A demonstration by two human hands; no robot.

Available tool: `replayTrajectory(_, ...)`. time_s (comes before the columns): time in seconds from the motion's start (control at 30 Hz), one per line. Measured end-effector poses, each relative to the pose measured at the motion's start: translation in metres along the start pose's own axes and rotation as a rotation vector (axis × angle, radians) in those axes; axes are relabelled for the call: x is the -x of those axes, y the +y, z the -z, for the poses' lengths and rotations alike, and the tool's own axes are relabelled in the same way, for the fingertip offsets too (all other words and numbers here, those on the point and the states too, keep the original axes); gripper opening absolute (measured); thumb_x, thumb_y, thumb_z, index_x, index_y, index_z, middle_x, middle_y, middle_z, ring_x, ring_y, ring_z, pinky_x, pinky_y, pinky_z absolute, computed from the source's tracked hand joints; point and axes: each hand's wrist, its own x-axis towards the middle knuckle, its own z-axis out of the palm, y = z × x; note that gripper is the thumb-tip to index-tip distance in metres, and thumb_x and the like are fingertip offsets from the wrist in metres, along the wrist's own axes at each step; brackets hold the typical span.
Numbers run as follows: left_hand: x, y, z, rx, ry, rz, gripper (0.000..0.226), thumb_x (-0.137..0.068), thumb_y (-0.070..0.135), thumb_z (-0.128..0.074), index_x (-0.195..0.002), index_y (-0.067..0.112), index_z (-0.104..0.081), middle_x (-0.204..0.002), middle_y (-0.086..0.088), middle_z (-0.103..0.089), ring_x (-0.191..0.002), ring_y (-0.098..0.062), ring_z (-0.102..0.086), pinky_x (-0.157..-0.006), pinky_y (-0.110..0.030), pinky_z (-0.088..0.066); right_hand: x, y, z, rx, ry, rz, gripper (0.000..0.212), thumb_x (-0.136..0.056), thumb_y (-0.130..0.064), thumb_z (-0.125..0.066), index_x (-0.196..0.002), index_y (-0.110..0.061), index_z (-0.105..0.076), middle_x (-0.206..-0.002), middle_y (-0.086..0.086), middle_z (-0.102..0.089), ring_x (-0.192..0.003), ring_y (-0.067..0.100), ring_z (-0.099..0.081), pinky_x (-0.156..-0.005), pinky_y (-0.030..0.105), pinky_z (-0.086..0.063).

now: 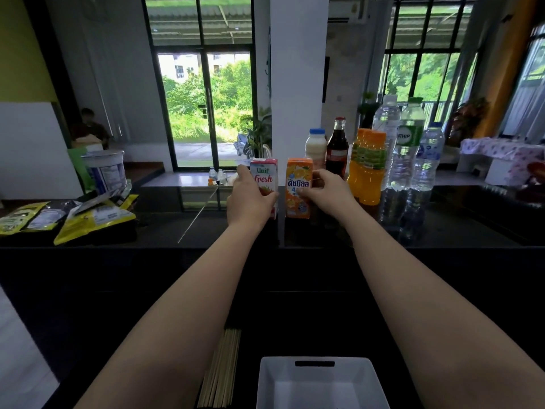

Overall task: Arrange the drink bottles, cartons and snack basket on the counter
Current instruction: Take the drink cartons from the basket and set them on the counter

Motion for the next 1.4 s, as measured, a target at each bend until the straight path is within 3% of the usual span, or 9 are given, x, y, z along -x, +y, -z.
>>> replayTrajectory(0.1, -0.023, -0.006, -0.008, -0.024, -0.023, 0.039, 0.057, -0.078, 0.033, -0.075, -0.113, 0.014, -0.034, -0.111, -0.009, -0.060, -0.100, -0.033, -0.062, -0.079, -0.048, -0.055, -0.022, 0.000, -0.014, 0.056, 0.021, 0.009, 0.042, -0.083, -0.031, -0.073, -0.120, -0.018, -0.058, -0.118, 0.001, -0.066, -0.104, 0.017, -0.063, -0.078, 0.028, -0.050)
replayTrajectory(0.27, -0.071, -0.020, -0.029, -0.061, -0.047, 0.073, 0.056, -0.080, 0.031, -0.073, -0.112, 0.014, -0.031, -0.110, -0.010, -0.059, -0.100, -0.032, -0.062, -0.069, -0.038, -0.049, -0.065, 0.005, -0.034, 0.128, 0.028, 0.018, 0.035, -0.085, -0.033, -0.071, -0.114, -0.018, -0.059, -0.116, 0.002, -0.067, -0.104, 0.020, -0.064, -0.082, 0.034, -0.053)
replayTrajectory(0.57, -0.115, -0.029, -0.060, -0.083, -0.098, 0.080, 0.062, -0.077, 0.037, -0.075, -0.111, 0.015, -0.029, -0.109, -0.006, -0.059, -0.100, -0.030, -0.061, -0.066, -0.035, -0.039, -0.104, 0.017, -0.043, 0.157, 0.018, 0.024, 0.037, -0.085, -0.032, -0.071, -0.116, -0.016, -0.058, -0.116, 0.002, -0.067, -0.104, 0.019, -0.064, -0.078, 0.029, -0.050)
replayTrajectory(0.67, -0.119, -0.030, -0.052, -0.061, -0.178, 0.084, 0.065, -0.076, 0.039, -0.077, -0.112, 0.015, -0.030, -0.113, -0.007, -0.060, -0.104, -0.030, -0.061, -0.072, -0.039, -0.047, -0.102, 0.012, -0.040, 0.155, 0.058, 0.015, 0.048, -0.085, -0.030, -0.072, -0.125, -0.014, -0.053, -0.120, 0.005, -0.064, -0.108, 0.021, -0.062, -0.083, 0.032, -0.052)
replayTrajectory(0.77, -0.126, -0.027, -0.037, -0.017, -0.192, 0.018, 0.072, -0.079, 0.035, -0.076, -0.132, 0.015, -0.032, -0.126, -0.012, -0.057, -0.112, -0.031, -0.057, -0.087, -0.043, -0.048, -0.100, 0.002, -0.028, 0.173, 0.210, 0.102, 0.058, -0.085, -0.032, -0.072, -0.133, -0.015, -0.044, -0.125, 0.007, -0.057, -0.112, 0.021, -0.058, -0.085, 0.033, -0.051)
replayTrajectory(0.87, -0.137, -0.019, -0.023, -0.032, -0.212, -0.111, 0.079, -0.082, 0.027, -0.074, -0.147, 0.025, -0.028, -0.142, -0.013, -0.044, -0.127, -0.030, -0.047, -0.097, -0.041, -0.043, -0.105, -0.012, -0.017, 0.356, 0.208, 0.280, 0.065, -0.084, -0.032, -0.071, -0.138, -0.017, -0.038, -0.133, 0.007, -0.052, -0.123, 0.025, -0.050, -0.097, 0.041, -0.047)
replayTrajectory(1.03, -0.152, -0.013, -0.019, -0.178, -0.344, -0.209, 0.063, -0.086, 0.016, -0.066, -0.143, 0.029, -0.043, -0.147, -0.008, -0.042, -0.127, -0.028, -0.047, -0.101, -0.041, -0.044, -0.119, -0.037, -0.016, 0.867, -0.067, 0.382, 0.083, -0.084, -0.038, -0.068, -0.151, -0.022, -0.022, -0.151, 0.006, -0.037, -0.133, 0.029, -0.042, -0.107, 0.048, -0.037)
replayTrajectory(1.2, -0.162, -0.015, -0.024, -0.264, -0.350, -0.254, 0.052, -0.086, 0.021, -0.068, -0.136, 0.021, -0.053, -0.134, -0.010, -0.048, -0.118, -0.029, -0.051, -0.096, -0.042, -0.048, -0.139, -0.048, -0.016, 1.041, -0.220, 0.335, 0.037, -0.089, -0.026, -0.063, -0.124, -0.015, -0.053, -0.116, 0.007, -0.062, -0.101, 0.024, -0.059, -0.082, 0.035, -0.048)
replayTrajectory(1.4, -0.172, -0.017, -0.042, -0.288, -0.302, -0.274, 0.050, -0.086, 0.021, -0.067, -0.133, 0.022, -0.054, -0.132, -0.008, -0.046, -0.115, -0.028, -0.052, -0.093, -0.038, -0.045, -0.153, -0.038, -0.020, 1.031, -0.213, 0.363, 0.033, -0.090, -0.023, -0.062, -0.120, -0.013, -0.052, -0.110, 0.008, -0.063, -0.096, 0.023, -0.060, -0.078, 0.034, -0.049)
